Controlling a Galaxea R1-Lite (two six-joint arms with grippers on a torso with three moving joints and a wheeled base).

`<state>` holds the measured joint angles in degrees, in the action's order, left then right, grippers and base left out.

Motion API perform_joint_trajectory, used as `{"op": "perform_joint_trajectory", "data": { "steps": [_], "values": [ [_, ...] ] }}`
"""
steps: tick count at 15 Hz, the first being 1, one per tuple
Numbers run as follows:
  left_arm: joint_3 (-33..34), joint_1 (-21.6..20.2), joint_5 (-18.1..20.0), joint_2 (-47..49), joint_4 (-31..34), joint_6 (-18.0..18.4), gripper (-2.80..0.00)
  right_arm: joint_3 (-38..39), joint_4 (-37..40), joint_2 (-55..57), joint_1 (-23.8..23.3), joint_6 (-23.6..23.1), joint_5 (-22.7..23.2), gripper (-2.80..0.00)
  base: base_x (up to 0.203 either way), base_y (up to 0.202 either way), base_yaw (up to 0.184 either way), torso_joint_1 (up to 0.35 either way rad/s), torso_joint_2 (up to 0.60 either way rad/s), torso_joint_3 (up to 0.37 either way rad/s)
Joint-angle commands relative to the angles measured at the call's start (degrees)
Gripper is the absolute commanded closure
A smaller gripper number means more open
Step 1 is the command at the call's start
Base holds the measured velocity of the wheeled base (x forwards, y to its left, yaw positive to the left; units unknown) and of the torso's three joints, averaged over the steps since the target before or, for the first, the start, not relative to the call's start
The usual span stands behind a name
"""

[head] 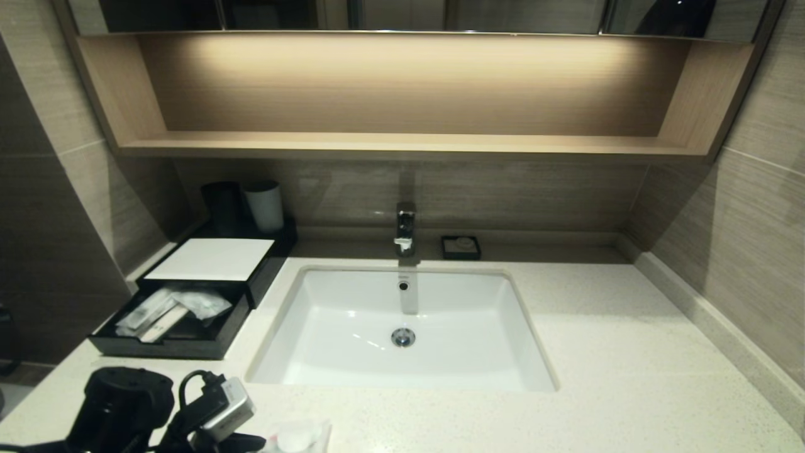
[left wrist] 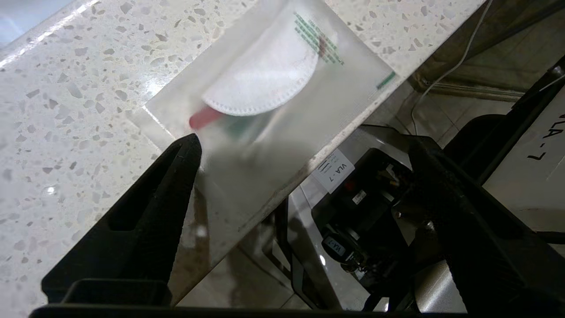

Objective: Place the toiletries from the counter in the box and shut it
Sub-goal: Pick up the bathroom toiletry

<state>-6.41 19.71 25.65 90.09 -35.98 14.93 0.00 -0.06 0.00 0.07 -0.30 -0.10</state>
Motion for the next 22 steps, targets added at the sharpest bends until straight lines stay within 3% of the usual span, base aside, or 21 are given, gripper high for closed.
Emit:
{"op": "perform_joint_trajectory", "data": {
  "steps": [1, 5, 22],
  "values": [
    [0.37, -3.72, 0.10, -0.26, -0.15, 3.20, -2.80, 0.09, -0.03, 0.00, 0.01, 0.03, 0.01, 0.00, 0.000, 0.000, 0.000, 0.000, 0.00, 0.000],
    [1.04, -10.83, 0.15, -1.00, -0.15, 10.26, -2.80, 0.09, -0.03, 0.00, 0.01, -0.03, 0.01, 0.00, 0.000, 0.000, 0.000, 0.000, 0.00, 0.000],
    [1.14, -11.10, 0.19, -1.87, 0.03, 10.65, -2.80, 0.09, -0.03, 0.00, 0.01, 0.03, 0.01, 0.00, 0.000, 0.000, 0.000, 0.000, 0.00, 0.000]
  ]
}}
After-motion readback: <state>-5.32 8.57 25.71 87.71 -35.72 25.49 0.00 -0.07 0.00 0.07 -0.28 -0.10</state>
